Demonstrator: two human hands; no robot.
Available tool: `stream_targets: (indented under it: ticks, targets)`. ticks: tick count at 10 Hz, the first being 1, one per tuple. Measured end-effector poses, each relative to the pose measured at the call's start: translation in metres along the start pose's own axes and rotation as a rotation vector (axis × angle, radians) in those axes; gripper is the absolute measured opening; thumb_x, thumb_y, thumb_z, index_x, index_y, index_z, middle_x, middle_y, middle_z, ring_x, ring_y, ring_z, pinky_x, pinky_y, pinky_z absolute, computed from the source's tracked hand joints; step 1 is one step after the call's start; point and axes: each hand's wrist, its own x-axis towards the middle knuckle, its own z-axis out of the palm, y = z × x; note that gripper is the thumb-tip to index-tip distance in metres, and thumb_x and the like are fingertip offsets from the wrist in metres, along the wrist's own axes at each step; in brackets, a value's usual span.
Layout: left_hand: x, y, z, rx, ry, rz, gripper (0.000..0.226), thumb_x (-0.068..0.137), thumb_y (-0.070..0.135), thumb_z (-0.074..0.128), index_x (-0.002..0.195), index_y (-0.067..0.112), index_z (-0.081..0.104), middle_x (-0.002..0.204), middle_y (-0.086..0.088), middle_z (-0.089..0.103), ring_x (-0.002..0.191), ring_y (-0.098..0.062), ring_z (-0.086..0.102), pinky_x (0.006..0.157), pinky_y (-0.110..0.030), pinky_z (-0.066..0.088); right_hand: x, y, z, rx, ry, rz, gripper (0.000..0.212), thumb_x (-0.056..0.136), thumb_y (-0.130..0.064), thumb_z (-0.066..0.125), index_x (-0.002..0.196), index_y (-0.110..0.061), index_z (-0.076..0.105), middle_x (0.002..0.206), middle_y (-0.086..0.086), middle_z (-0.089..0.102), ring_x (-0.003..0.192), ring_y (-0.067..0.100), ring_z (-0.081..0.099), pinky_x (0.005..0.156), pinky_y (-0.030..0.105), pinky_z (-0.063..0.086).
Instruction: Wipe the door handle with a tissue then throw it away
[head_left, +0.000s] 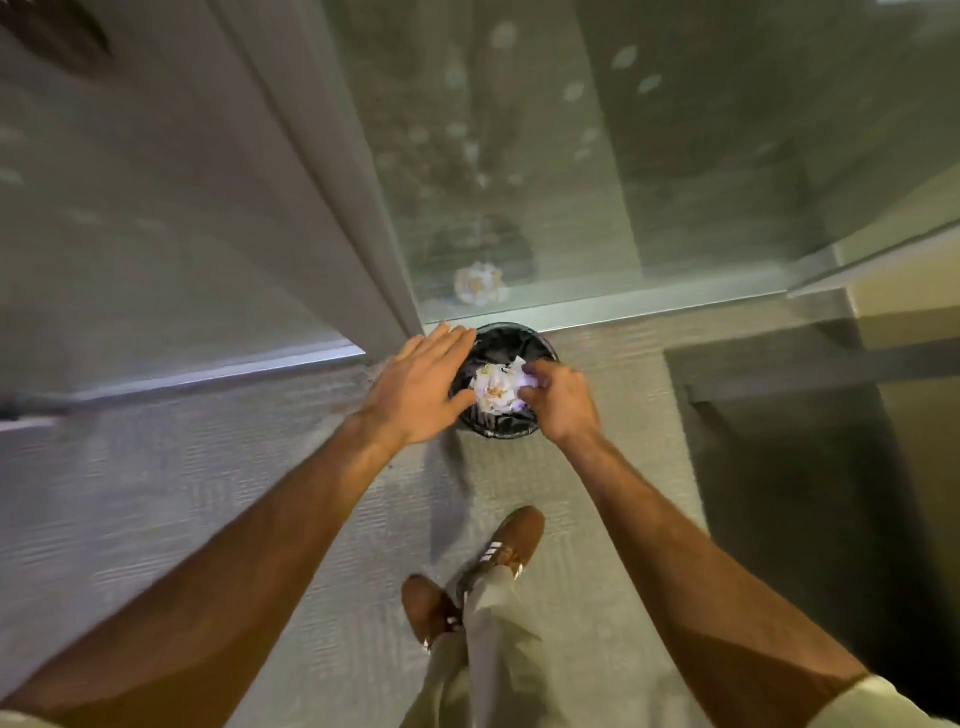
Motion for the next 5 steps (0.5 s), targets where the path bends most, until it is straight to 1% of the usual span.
stream_targets:
  ticks: [1,2,3,4,5]
  targets:
    - [0.013,-0.013,0.037,-0.002,0.013,-0.027,0.085,0.105,0.049,0.051,0.172,0.017,0.010,0.180,-0.003,0.010,0.167,-0.019,0.005,0.126,-0.030,-0.007,0.025,0.022,0.027,-0.013,0.012,-0.019,0.032,0.090,-0.009,0.068,0.122,-0.013,0.067,0.119,0.014,0.071,0.105,0.028,0.067,0.092,0.042,0.054]
    - [0.013,-0.020,0.060,-0.022,0.040,-0.048,0.085,0.105,0.048,0.052,0.172,0.017,0.011,0.179,-0.004,0.012,0.167,-0.020,0.007,0.126,-0.032,-0.007,0.035,0.031,0.038,0.093,0.069,-0.070,0.030,0.092,-0.002,0.064,0.119,-0.012,0.068,0.120,0.010,0.070,0.109,0.024,0.066,0.095,0.045,0.054]
    - [0.003,-0.014,0.056,-0.047,0.075,-0.059,0.082,0.105,0.047,0.054,0.172,0.018,0.015,0.178,-0.003,0.017,0.166,-0.019,0.011,0.126,-0.032,-0.006,0.025,0.024,0.029,0.149,0.091,-0.108,0.027,0.092,-0.003,0.063,0.117,-0.012,0.068,0.117,0.006,0.071,0.106,0.019,0.067,0.097,0.042,0.054]
    - [-0.016,0.002,0.024,-0.084,0.145,-0.044,0.079,0.106,0.047,0.051,0.171,0.019,0.019,0.178,-0.001,0.020,0.166,-0.017,0.013,0.129,-0.030,-0.004,-0.002,-0.005,0.003,0.202,0.144,-0.244,0.027,0.090,-0.002,0.065,0.115,-0.010,0.070,0.111,0.007,0.073,0.097,0.016,0.069,0.093,0.035,0.056]
    - [-0.048,0.028,-0.028,-0.094,0.201,-0.020,0.077,0.106,0.045,0.051,0.172,0.020,0.020,0.178,0.003,0.021,0.166,-0.015,0.013,0.131,-0.029,-0.003,-0.042,-0.046,-0.036,0.219,0.196,-0.372,0.023,0.090,-0.007,0.066,0.113,-0.009,0.071,0.108,0.008,0.073,0.098,0.019,0.068,0.092,0.033,0.054]
